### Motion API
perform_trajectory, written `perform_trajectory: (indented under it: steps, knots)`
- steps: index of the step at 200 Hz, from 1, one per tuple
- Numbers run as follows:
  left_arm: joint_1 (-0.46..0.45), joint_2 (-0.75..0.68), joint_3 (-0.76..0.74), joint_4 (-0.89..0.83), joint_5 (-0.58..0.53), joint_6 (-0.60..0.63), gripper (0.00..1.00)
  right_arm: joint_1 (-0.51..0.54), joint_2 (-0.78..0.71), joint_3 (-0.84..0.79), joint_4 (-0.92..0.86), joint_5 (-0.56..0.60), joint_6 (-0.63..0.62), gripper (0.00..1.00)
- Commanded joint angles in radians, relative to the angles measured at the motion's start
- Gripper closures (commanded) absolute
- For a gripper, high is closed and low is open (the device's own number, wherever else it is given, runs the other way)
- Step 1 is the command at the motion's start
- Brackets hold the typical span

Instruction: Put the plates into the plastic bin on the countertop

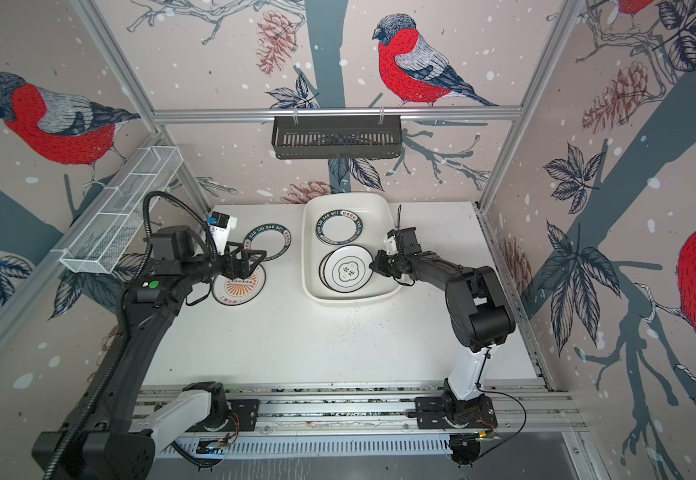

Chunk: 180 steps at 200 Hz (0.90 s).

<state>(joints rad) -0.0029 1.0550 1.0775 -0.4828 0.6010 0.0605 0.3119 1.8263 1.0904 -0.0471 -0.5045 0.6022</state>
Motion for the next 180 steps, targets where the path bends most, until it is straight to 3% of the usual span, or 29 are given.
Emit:
perform_trajectory:
  steps: [1,180]
  knots:
    - [0.002,-0.001,0.003,0.036,0.009,0.010,0.11,0.000,0.007,0.009,0.000,-0.008,-0.010,0.91]
    - [0.003,-0.003,0.010,0.041,0.023,0.007,0.12,0.010,0.034,0.028,-0.040,0.027,-0.007,0.85]
